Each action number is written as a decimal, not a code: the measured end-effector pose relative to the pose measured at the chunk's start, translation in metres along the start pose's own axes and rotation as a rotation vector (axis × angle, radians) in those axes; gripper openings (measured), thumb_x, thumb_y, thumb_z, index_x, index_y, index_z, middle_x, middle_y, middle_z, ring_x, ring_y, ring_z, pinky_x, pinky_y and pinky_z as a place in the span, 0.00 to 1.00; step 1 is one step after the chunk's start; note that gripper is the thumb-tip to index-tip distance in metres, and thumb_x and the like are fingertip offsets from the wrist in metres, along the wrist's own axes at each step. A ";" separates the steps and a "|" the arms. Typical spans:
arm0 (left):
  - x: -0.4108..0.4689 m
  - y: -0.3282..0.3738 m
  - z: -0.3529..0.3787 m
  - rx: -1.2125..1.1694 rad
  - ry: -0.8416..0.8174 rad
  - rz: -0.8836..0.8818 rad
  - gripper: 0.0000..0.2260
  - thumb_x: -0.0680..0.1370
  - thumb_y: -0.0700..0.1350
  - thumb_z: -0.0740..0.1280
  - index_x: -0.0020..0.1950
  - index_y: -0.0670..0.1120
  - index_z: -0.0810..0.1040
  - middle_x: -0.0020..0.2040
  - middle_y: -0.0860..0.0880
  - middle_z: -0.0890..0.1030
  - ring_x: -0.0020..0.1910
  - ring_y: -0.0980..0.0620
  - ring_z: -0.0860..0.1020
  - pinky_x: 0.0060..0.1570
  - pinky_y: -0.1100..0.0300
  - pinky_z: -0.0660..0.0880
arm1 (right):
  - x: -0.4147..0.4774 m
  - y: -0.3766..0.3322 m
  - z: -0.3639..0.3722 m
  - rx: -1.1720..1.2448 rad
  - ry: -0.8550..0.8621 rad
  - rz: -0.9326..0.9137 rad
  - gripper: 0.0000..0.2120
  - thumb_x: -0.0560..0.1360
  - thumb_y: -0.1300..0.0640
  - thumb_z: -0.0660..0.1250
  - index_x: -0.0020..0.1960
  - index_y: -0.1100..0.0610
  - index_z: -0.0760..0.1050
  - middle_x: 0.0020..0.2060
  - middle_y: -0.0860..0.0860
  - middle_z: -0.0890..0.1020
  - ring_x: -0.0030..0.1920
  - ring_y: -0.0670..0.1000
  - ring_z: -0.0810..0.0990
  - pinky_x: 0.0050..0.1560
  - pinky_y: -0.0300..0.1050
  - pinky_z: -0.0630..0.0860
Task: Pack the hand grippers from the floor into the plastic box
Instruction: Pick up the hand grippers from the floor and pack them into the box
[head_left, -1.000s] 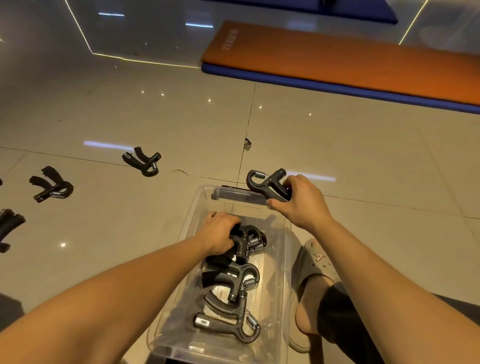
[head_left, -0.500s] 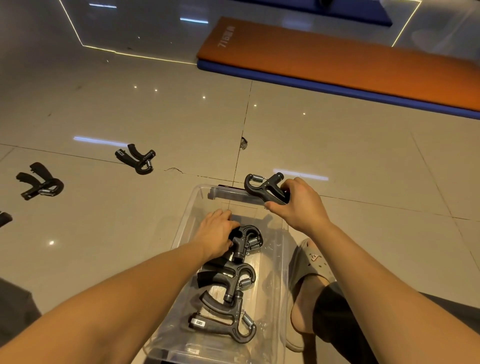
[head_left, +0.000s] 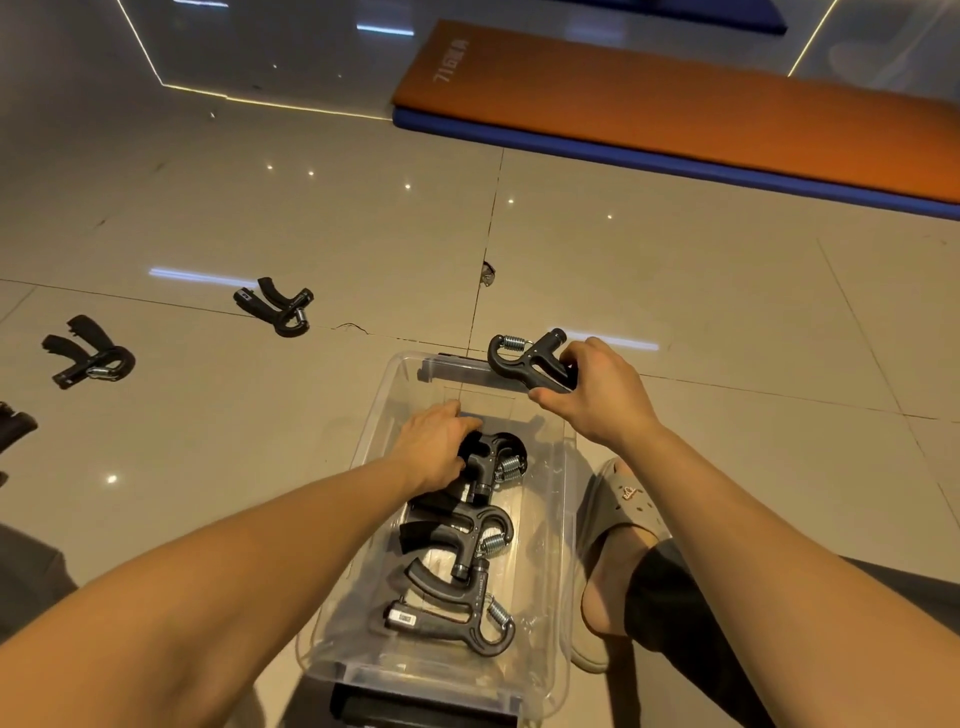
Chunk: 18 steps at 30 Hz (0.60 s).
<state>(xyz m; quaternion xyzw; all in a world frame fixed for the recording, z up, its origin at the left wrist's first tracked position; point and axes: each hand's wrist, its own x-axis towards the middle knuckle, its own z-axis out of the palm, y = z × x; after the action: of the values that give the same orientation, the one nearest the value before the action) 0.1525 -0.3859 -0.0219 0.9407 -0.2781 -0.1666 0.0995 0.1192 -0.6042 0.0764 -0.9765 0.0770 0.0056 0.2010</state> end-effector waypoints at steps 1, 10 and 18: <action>-0.003 0.001 -0.005 -0.038 0.024 -0.013 0.29 0.76 0.45 0.73 0.76 0.52 0.70 0.61 0.50 0.73 0.62 0.48 0.73 0.64 0.52 0.73 | -0.003 -0.002 -0.002 -0.005 0.002 -0.004 0.22 0.70 0.38 0.74 0.54 0.52 0.76 0.47 0.48 0.75 0.45 0.51 0.76 0.45 0.46 0.74; -0.048 0.022 -0.096 -0.673 0.331 -0.179 0.10 0.78 0.48 0.69 0.59 0.49 0.83 0.46 0.51 0.82 0.45 0.52 0.80 0.49 0.54 0.78 | -0.036 -0.042 -0.038 -0.016 0.089 -0.059 0.23 0.69 0.39 0.75 0.55 0.52 0.76 0.47 0.47 0.75 0.45 0.50 0.77 0.47 0.49 0.78; -0.091 0.049 -0.134 -1.243 0.375 -0.297 0.12 0.81 0.50 0.68 0.52 0.43 0.85 0.45 0.46 0.85 0.41 0.53 0.79 0.43 0.59 0.69 | -0.063 -0.074 -0.041 -0.026 0.145 -0.145 0.23 0.71 0.39 0.73 0.56 0.52 0.74 0.48 0.46 0.74 0.45 0.49 0.76 0.47 0.45 0.75</action>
<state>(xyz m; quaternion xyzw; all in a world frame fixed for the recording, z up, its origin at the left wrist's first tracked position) 0.1066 -0.3631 0.1395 0.7496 0.0245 -0.1415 0.6461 0.0672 -0.5432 0.1457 -0.9799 0.0206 -0.0787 0.1822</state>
